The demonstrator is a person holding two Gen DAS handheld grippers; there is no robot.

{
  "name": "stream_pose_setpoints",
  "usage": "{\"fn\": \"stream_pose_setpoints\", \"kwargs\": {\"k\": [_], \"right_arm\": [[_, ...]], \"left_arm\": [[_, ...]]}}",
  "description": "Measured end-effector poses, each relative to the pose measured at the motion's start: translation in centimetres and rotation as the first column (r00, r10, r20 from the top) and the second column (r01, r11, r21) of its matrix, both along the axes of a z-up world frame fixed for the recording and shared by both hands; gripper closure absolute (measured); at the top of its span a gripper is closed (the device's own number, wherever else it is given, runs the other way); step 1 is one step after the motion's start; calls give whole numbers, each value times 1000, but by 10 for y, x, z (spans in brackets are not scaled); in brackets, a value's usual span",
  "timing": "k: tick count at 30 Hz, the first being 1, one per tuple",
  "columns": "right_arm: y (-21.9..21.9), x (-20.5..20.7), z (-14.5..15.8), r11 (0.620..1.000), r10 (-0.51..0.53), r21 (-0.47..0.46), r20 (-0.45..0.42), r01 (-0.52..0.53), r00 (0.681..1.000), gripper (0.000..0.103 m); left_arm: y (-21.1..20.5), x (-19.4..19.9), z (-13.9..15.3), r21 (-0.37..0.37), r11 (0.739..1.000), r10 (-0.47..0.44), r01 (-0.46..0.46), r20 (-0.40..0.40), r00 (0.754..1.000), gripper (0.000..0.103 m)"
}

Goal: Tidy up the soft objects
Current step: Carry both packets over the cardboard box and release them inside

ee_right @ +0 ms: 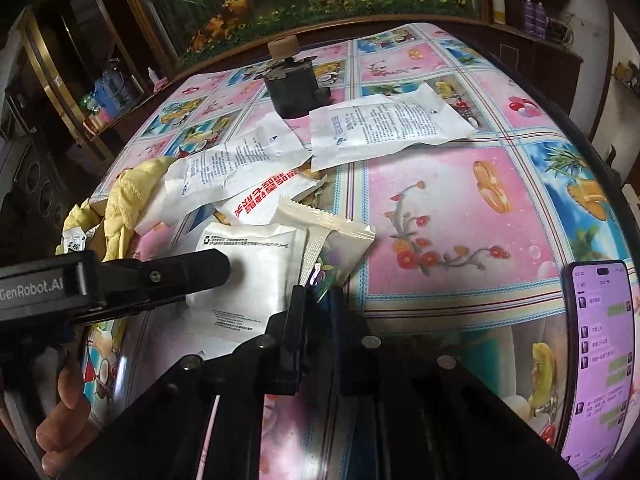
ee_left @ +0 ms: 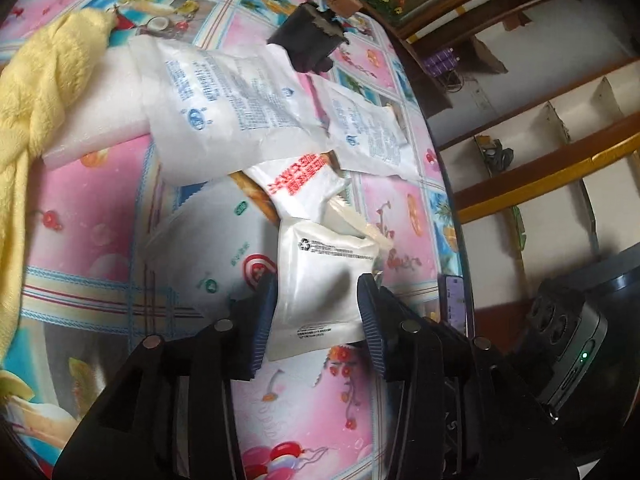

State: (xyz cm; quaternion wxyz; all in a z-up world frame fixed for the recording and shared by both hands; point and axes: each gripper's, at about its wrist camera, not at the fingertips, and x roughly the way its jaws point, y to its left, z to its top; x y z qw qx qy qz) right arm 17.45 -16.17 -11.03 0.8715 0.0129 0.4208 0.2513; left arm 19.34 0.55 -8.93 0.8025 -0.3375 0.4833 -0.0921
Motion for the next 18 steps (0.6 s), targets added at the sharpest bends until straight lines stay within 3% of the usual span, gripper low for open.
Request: {"fn": "stream_pose_setpoints", "kwargs": {"k": [1, 2, 3, 5, 7, 11, 13, 16, 17, 18], "right_arm": [[1, 0, 0, 1000, 2, -1, 2, -2, 1000, 94], [1, 0, -1, 1000, 0, 1, 1, 0, 1000, 94], [1, 0, -1, 1000, -1, 2, 1, 1, 1000, 94], [-2, 0, -2, 1000, -5, 14, -4, 5, 1000, 93], [-5, 1, -2, 999, -4, 33, -11, 4, 1000, 90], [-15, 3, -1, 994, -5, 112, -70, 13, 998, 88], [-14, 7, -1, 991, -4, 134, -95, 17, 995, 77], [-10, 15, -1, 983, 4, 181, -145, 23, 989, 55], [-9, 18, 0, 981, -6, 193, -158, 37, 987, 43], [-5, 21, 2, 978, -20, 202, -172, 55, 985, 38]], "left_arm": [[-3, 0, 0, 13, 1000, -6, 6, 1, 1000, 69], [-6, -1, 2, 38, 999, -11, 11, 8, 1000, 83], [-6, -4, 3, 76, 997, -2, 1, 18, 1000, 87], [-1, -9, 2, 30, 1000, 8, -8, 28, 1000, 94], [11, -19, 3, -63, 998, 23, -21, 38, 999, 98], [32, -53, 16, -123, 991, 60, -50, 77, 995, 100], [43, -74, 25, -150, 986, 87, -71, 103, 991, 100], [57, -103, 37, -167, 982, 117, -94, 138, 983, 100], [62, -111, 40, -165, 980, 131, -107, 140, 981, 100], [67, -118, 42, -173, 978, 143, -118, 144, 979, 100]]}}
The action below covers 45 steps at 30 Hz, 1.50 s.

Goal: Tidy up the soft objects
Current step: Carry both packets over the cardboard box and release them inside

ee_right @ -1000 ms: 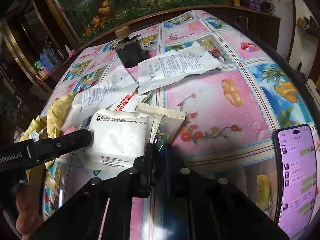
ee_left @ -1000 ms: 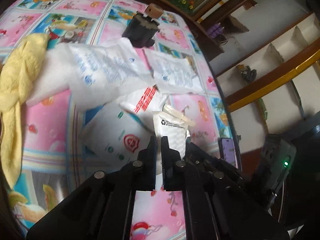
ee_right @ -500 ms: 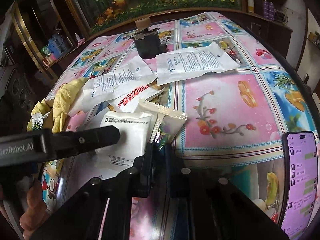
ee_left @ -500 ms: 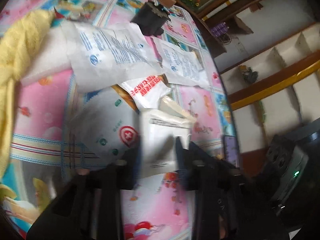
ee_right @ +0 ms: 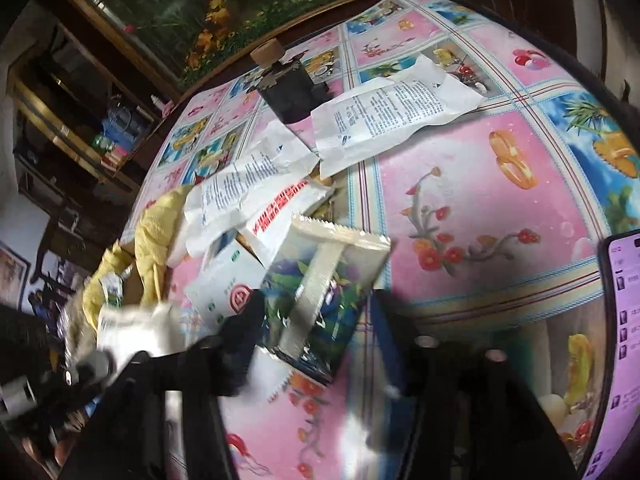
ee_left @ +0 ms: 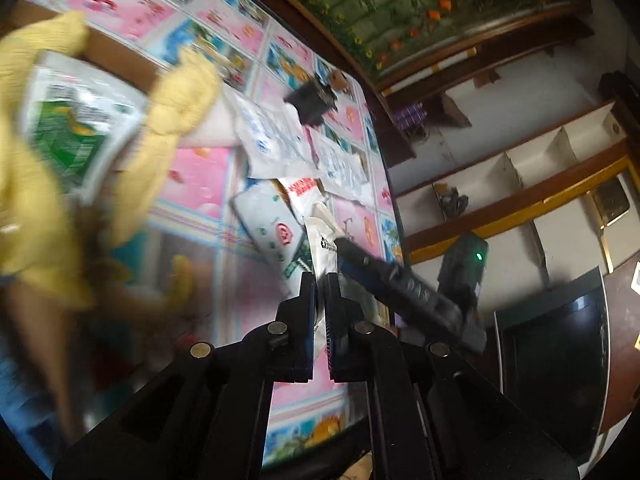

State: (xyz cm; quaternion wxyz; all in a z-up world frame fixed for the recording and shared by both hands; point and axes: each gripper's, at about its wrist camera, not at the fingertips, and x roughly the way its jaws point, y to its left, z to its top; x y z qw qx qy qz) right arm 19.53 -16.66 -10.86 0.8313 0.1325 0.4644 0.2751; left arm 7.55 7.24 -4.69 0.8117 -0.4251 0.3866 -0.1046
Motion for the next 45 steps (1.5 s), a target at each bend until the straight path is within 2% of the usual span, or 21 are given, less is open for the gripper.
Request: {"fn": "stream_pose_setpoints", "kwargs": {"k": [2, 5, 8, 9, 12, 16, 20, 21, 22, 25, 27, 32, 35, 36, 37, 38, 39, 42, 45], "right_arm": [[12, 4, 2, 1000, -13, -29, -2, 13, 1000, 38], [32, 6, 5, 993, -48, -105, 26, 51, 998, 38], [51, 0, 5, 967, -65, -239, 92, 85, 994, 47], [58, -7, 4, 948, -63, -301, 136, 101, 989, 55], [59, -22, 1, 933, -50, -341, 188, 113, 981, 57], [52, -27, 1, 944, -45, -313, 203, 108, 978, 59], [39, -29, 3, 973, -51, -213, 173, 88, 984, 61], [36, -33, 5, 975, -69, -198, 173, 104, 983, 85], [34, -40, 9, 975, -81, -190, 184, 116, 980, 98], [36, -61, 21, 992, -47, -105, 166, 65, 985, 100], [50, -74, 29, 985, -38, -155, 208, 71, 977, 100], [58, -72, 30, 994, -19, -105, 193, 40, 981, 103], [58, -71, 32, 994, -40, -93, 209, 60, 977, 98], [56, -67, 31, 995, -61, -65, 199, 75, 978, 85], [57, -64, 28, 995, -60, -62, 187, 72, 981, 67], [61, -61, 26, 996, -40, -67, 166, 52, 985, 22], [65, -59, 24, 998, -19, -53, 157, 28, 987, 13], [85, -57, 18, 990, 11, -139, 159, 12, 987, 13], [102, -48, 5, 977, 29, -211, 105, -6, 994, 18]], "left_arm": [[10, -14, 6, -32, 999, 21, -20, 24, 1000, 100], [23, -33, 20, -34, 998, 47, -45, 58, 997, 100], [37, -59, 36, -14, 997, 81, -80, 104, 991, 100], [44, -71, 41, 6, 994, 105, -106, 114, 988, 100], [64, -98, 49, 20, 988, 148, -151, 134, 980, 100], [92, -133, 53, 42, 974, 214, -222, 139, 967, 100], [116, -158, 50, 23, 962, 266, -272, 135, 954, 100], [120, -166, 50, 32, 956, 284, -291, 132, 950, 100], [123, -172, 49, 39, 954, 290, -297, 128, 948, 100], [132, -187, 43, 49, 945, 316, -322, 108, 943, 100], [137, -193, 35, 52, 939, 335, -340, 86, 938, 100], [140, -206, 21, 9, 937, 346, -348, 81, 935, 100], [142, -206, 18, -1, 940, 341, -342, 81, 936, 100], [142, -204, 18, -2, 940, 340, -341, 81, 937, 100], [143, -203, 17, -1, 942, 335, -336, 81, 939, 100], [143, -201, 16, 0, 943, 331, -332, 79, 940, 100], [143, -201, 16, 1, 944, 329, -330, 78, 941, 100], [145, -204, 15, -2, 941, 338, -339, 70, 939, 100], [151, -214, 18, -4, 933, 360, -361, 80, 929, 100]]}}
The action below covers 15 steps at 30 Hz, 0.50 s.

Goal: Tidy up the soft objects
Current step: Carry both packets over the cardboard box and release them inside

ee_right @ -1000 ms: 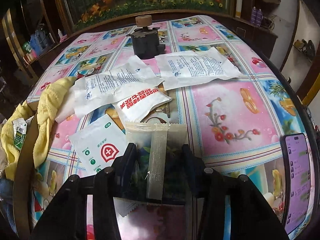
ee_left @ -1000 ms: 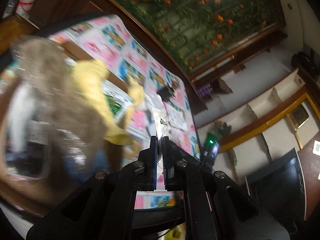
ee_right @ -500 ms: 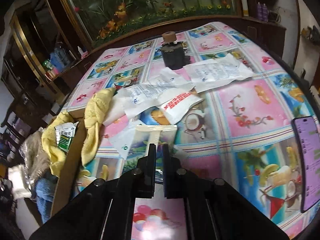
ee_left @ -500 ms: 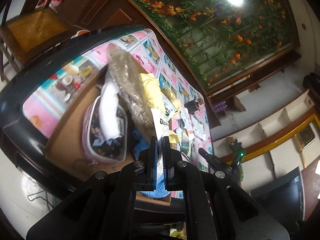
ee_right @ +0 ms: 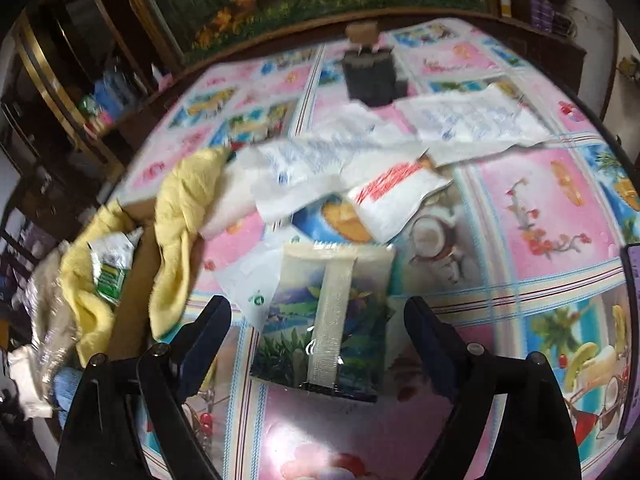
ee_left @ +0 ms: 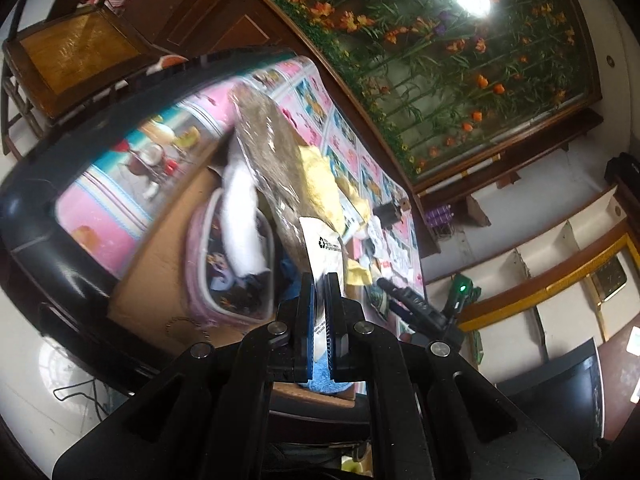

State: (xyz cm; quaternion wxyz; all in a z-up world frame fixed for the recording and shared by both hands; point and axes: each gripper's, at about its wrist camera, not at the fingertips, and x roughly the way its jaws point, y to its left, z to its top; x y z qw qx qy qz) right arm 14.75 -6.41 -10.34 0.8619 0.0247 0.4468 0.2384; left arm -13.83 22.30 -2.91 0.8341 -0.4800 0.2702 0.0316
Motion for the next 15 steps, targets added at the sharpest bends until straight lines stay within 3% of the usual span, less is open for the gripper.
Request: {"fn": "stream_pose_setpoints", "kwargs": {"k": [1, 3, 7, 10, 11, 15], "right_arm": [[2, 2, -3, 1000, -5, -15, -2, 5, 1000, 19], [9, -2, -2, 995, -29, -98, 55, 35, 998, 38], [13, -5, -4, 986, -32, -160, 97, 47, 995, 45], [10, -7, -3, 985, -33, -163, 108, 51, 994, 54], [10, -8, -2, 985, -32, -164, 112, 51, 993, 61], [5, -10, 0, 992, -31, -116, 110, 44, 993, 63]], "left_arm": [[2, -3, 1, 2, 1000, 4, -4, 4, 1000, 100], [8, -10, 2, 19, 999, 33, -33, -1, 999, 100], [21, -19, -7, 11, 997, 72, -71, -26, 997, 100], [21, -15, -12, 30, 996, 89, -87, -71, 994, 100], [19, -11, -14, 29, 996, 85, -83, -76, 993, 100], [8, 6, -22, 108, 990, 107, -88, -179, 978, 97]]}}
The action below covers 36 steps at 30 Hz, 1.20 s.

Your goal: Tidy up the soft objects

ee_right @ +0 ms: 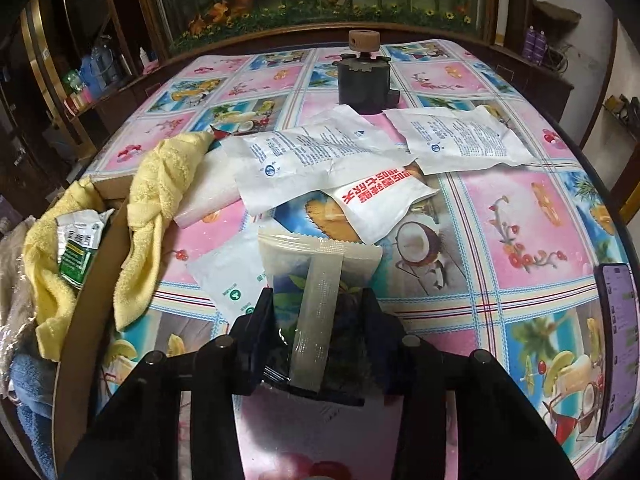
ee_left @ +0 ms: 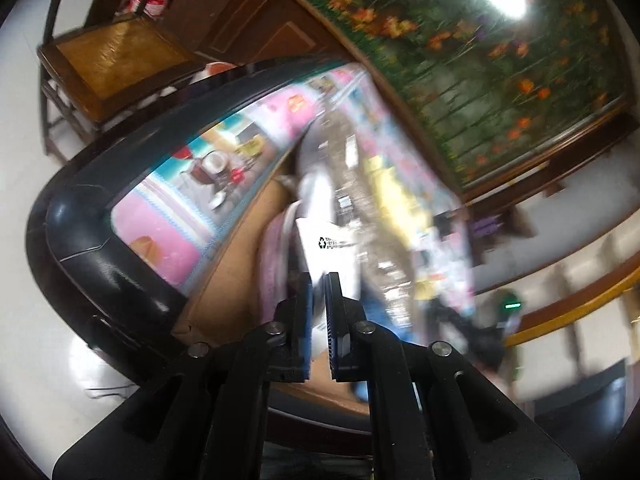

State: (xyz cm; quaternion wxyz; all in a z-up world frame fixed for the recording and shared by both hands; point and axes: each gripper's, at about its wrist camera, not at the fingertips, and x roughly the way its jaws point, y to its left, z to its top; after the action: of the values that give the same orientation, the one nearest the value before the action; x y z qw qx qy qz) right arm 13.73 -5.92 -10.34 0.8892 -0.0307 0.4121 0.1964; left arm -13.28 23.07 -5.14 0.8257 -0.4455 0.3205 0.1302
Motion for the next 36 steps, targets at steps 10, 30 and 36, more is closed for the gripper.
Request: {"fn": "stream_pose_setpoints", "kwargs": {"k": [10, 30, 36], "right_arm": [[-5, -48, 52, 968, 107, 214, 133, -134, 985, 62], [180, -96, 48, 782, 604, 142, 62, -606, 794, 35], [118, -92, 80, 722, 583, 360, 144, -591, 799, 23]], "left_arm": [[-18, 8, 9, 147, 988, -32, 35, -27, 999, 95], [-29, -6, 30, 320, 947, -12, -7, 56, 998, 44], [-61, 17, 54, 399, 916, -74, 28, 99, 992, 44]]}}
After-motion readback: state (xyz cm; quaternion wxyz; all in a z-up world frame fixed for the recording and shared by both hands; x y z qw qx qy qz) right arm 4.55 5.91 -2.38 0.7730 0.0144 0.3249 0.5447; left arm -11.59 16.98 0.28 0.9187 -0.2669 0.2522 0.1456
